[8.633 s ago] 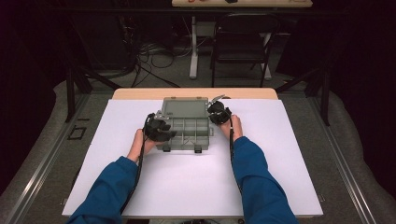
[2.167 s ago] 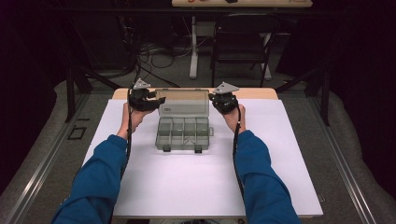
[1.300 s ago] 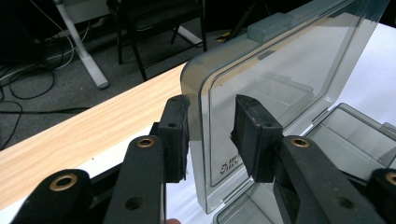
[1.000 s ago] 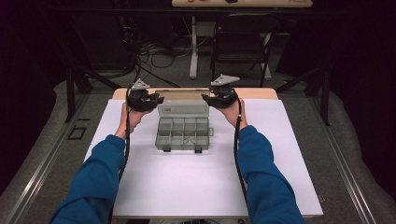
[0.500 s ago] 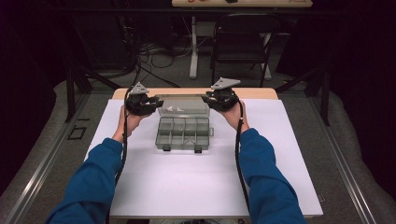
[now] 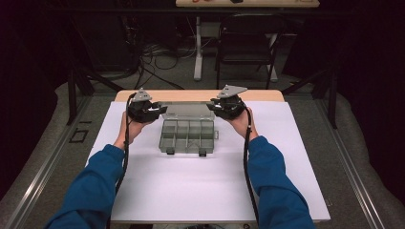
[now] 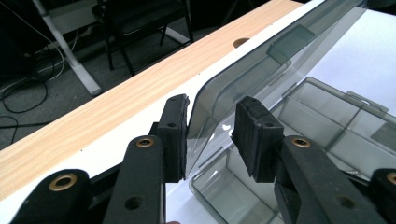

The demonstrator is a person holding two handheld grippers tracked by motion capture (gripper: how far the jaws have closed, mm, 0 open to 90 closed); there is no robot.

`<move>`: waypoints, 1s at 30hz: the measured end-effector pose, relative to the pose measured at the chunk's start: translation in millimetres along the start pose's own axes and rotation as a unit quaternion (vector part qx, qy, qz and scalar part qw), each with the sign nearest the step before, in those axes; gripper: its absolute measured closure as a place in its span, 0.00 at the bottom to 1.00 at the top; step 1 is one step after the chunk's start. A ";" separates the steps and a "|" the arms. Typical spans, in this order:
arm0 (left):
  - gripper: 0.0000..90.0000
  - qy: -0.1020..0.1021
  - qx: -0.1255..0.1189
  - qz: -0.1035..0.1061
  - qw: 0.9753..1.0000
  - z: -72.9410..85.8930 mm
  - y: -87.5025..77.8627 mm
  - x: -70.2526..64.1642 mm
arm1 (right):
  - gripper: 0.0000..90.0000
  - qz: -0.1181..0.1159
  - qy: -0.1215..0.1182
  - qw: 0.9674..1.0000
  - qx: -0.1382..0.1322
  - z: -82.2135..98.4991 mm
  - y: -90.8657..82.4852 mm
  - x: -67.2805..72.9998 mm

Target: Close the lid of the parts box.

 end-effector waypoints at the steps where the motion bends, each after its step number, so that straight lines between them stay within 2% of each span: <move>1: 0.72 0.001 0.001 0.001 1.000 0.7 -0.9 -0.6 | 0.77 -0.002 0.000 1.000 0.000 -0.1 0.0 -0.1; 6: 0.72 -0.005 0.000 0.007 1.000 3.2 -4.3 -2.9 | 0.76 -0.004 -0.006 1.000 0.007 0.5 0.0 1.6; 14: 0.70 -0.001 0.001 0.008 1.000 5.3 -6.3 -7.1 | 0.76 -0.009 -0.016 1.000 0.013 7.0 -4.4 9.4; 30: 0.67 0.019 0.006 0.001 1.000 10.4 -9.2 -17.6 | 0.72 -0.022 -0.016 0.999 0.017 21.8 -10.3 17.7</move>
Point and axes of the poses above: each handheld gripper's, and its own axes: y roughly forward along the jaws, z roughly out of its underside, x roughly to its left, the point moved 5 cm from there along y, roughly forward along the jaws, and after that the axes turned 7 degrees about y, right-handed, at the moved point
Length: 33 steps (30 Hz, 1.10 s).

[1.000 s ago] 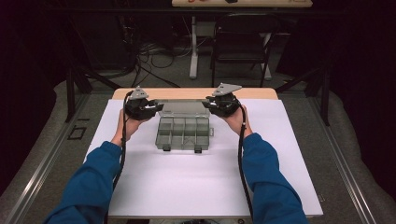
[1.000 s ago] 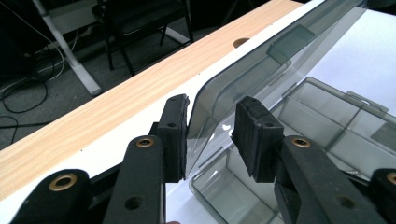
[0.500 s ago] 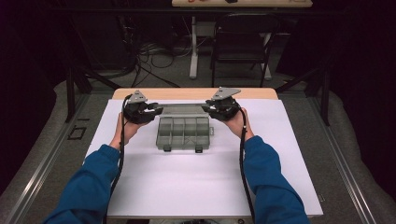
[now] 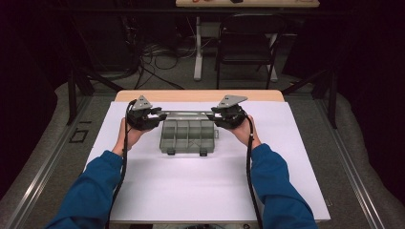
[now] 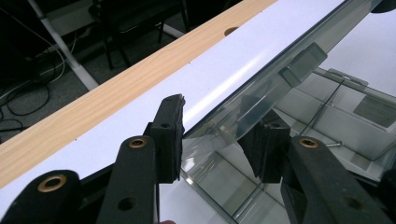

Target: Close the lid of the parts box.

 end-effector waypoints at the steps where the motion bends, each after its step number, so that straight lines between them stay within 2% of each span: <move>1: 0.67 0.001 0.001 0.000 1.000 0.1 0.1 -0.5 | 0.72 0.000 0.000 1.000 -0.001 0.8 -0.3 0.3; 6: 0.65 0.005 0.005 0.000 1.000 0.0 0.0 -1.1 | 0.70 -0.001 -0.002 1.000 0.000 2.5 -0.6 2.2; 10: 0.59 0.001 0.005 0.000 1.000 0.0 -0.7 -0.5 | 0.70 -0.004 0.004 1.000 -0.001 3.7 -0.9 1.5; 14: 0.48 -0.003 0.007 -0.002 1.000 0.3 -5.7 2.1 | 0.70 -0.001 0.002 1.000 0.001 4.5 -1.3 2.5; 17: 0.33 -0.014 -0.001 -0.004 1.000 -1.2 -14.9 5.0 | 0.69 -0.001 0.001 1.000 0.002 4.8 -1.4 2.5; 20: 0.26 -0.015 -0.016 -0.004 1.000 -4.6 -27.9 6.4 | 0.69 0.000 0.000 1.000 -0.001 3.9 -1.6 3.0; 24: 0.27 -0.009 -0.029 -0.003 1.000 -11.6 -44.3 7.5 | 0.68 0.000 -0.004 1.000 -0.001 3.2 -2.0 4.7; 26: 0.28 -0.010 -0.038 -0.011 0.999 -15.9 -50.0 8.6 | 0.68 -0.001 -0.004 1.000 -0.002 3.3 -1.8 5.6; 29: 0.39 -0.015 -0.059 -0.011 0.998 -23.3 -55.3 8.6 | 0.68 0.001 -0.003 1.000 0.000 4.3 -2.2 6.4; 31: 0.51 -0.021 -0.069 -0.006 0.997 -28.6 -55.4 6.8 | 0.67 0.001 -0.004 1.000 0.000 5.1 -2.5 7.0; 33: 0.63 -0.023 -0.065 -0.015 0.997 -33.1 -53.1 5.2 | 0.67 0.000 -0.005 1.000 0.002 6.0 -3.0 7.7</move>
Point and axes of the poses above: each handheld gripper's, and its own axes: y roughly forward along the jaws, z roughly out of its underside, x roughly to its left, the point moved 5 cm from there along y, roughly forward along the jaws, and after that the axes turned 7 degrees about y, right-handed, at the moved point
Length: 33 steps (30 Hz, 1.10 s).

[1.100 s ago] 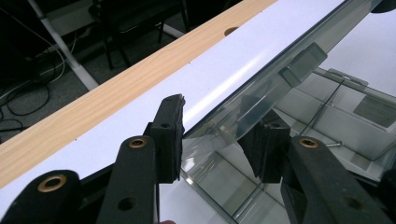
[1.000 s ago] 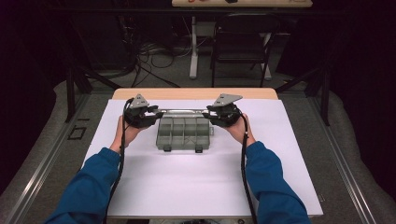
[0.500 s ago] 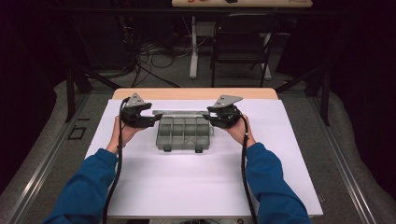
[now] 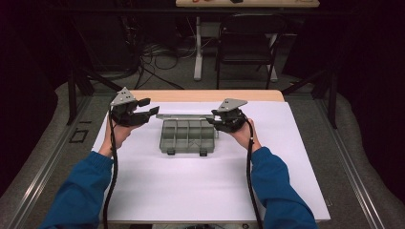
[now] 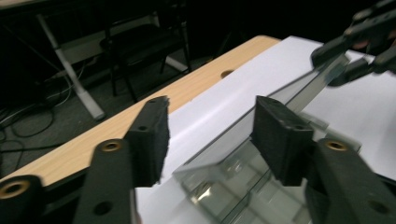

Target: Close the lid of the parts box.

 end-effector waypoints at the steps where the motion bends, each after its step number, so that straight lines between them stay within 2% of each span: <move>1: 0.66 -0.001 0.002 0.001 1.000 -1.7 1.9 -1.1 | 0.67 0.001 -0.002 1.000 0.000 0.3 -0.1 0.3; 4: 0.76 -0.002 0.015 -0.002 1.000 -3.8 8.4 -4.4 | 0.66 0.000 -0.003 1.000 0.000 1.0 -0.6 1.5; 8: 0.89 -0.007 0.035 0.002 0.999 1.3 15.2 -6.6 | 0.66 0.001 -0.002 1.000 0.000 1.6 -1.3 2.5; 12: 0.97 -0.009 0.047 0.021 0.999 9.6 18.6 -11.1 | 0.64 0.000 -0.002 1.000 0.003 2.0 -2.7 3.8; 15: 0.99 -0.001 0.059 0.028 0.998 15.5 20.6 -15.3 | 0.62 -0.001 -0.001 1.000 0.008 3.0 -3.8 5.2; 18: 1.00 0.003 0.063 0.032 0.997 20.3 20.7 -19.0 | 0.50 0.002 0.009 1.000 0.012 4.2 -6.1 6.9; 22: 1.00 0.007 0.067 0.033 0.997 25.9 18.7 -22.9 | 0.42 -0.006 0.011 1.000 0.019 7.6 -10.1 11.6; 25: 1.00 0.007 0.068 0.035 0.997 30.4 17.3 -25.6 | 0.38 -0.018 0.006 1.000 0.024 11.2 -15.7 18.8; 27: 1.00 0.008 0.072 0.038 0.997 33.8 16.4 -27.2 | 0.44 -0.027 0.001 0.999 0.019 11.7 -20.5 24.8; 30: 1.00 0.008 0.072 0.039 0.997 38.2 15.2 -29.3 | 0.61 -0.032 -0.017 0.999 0.030 10.4 -25.7 32.7; 33: 1.00 0.008 0.072 0.041 0.997 41.5 14.3 -32.1 | 0.69 -0.047 -0.023 0.998 0.022 6.6 -33.2 37.9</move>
Point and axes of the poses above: each handheld gripper's, and its own axes: y roughly forward along the jaws, z roughly out of its underside, x roughly to its left, the point moved 5 cm from there along y, roughly forward along the jaws, and after that the axes turned 7 degrees about y, right-handed, at the moved point
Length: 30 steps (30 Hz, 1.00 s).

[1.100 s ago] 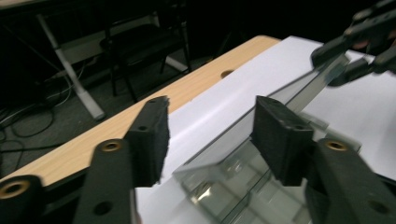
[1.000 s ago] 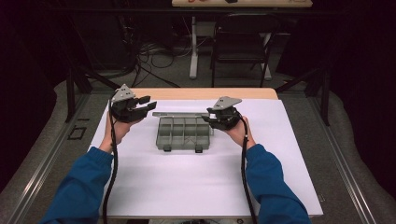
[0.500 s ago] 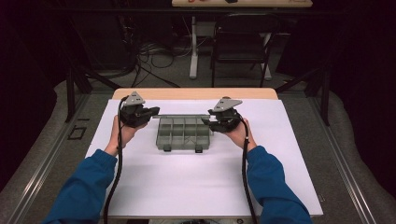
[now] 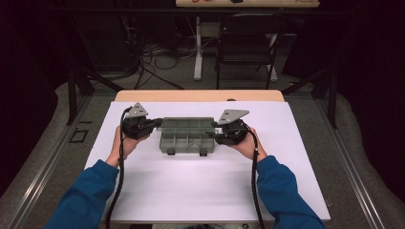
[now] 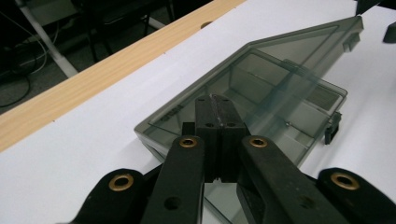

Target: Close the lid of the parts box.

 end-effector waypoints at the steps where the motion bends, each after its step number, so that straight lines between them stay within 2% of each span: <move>1: 1.00 -0.002 0.000 0.003 1.000 0.6 -0.2 -1.1 | 0.71 -0.002 -0.001 1.000 -0.003 -1.0 -1.8 0.8; 6: 1.00 0.002 -0.002 0.007 1.000 2.2 -0.6 -7.3 | 0.86 0.005 0.009 1.000 -0.016 -2.4 -3.3 1.5; 8: 1.00 0.003 -0.004 0.008 1.000 3.7 -0.6 -9.7 | 0.95 0.024 0.009 0.999 -0.030 -2.9 -2.9 1.9; 10: 1.00 0.002 -0.006 0.010 1.000 6.3 0.1 -11.8 | 0.99 0.036 0.015 0.999 -0.035 -2.9 -1.9 2.5; 13: 1.00 -0.001 -0.003 0.010 1.000 11.4 1.3 -14.7 | 1.00 0.042 0.023 0.998 -0.030 -0.5 4.3 4.1; 17: 1.00 -0.005 0.002 0.011 1.000 16.4 1.9 -15.5 | 1.00 0.042 0.014 0.999 -0.012 5.7 14.3 10.0; 24: 1.00 -0.008 0.014 0.013 1.000 26.0 6.2 -18.8 | 1.00 0.033 0.014 0.999 0.013 15.5 25.6 15.4; 28: 1.00 -0.004 0.031 0.019 0.999 36.8 11.5 -25.2 | 1.00 0.027 0.030 0.999 0.029 21.0 28.8 15.9; 30: 1.00 -0.003 0.038 0.021 0.999 40.7 14.2 -26.8 | 1.00 0.024 0.029 0.998 0.041 26.1 32.0 16.2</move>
Point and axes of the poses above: each handheld gripper's, and its own axes: y roughly forward along the jaws, z roughly out of its underside, x roughly to its left, the point moved 5 cm from there along y, roughly forward along the jaws, and after that the axes turned 7 degrees about y, right-handed, at the moved point
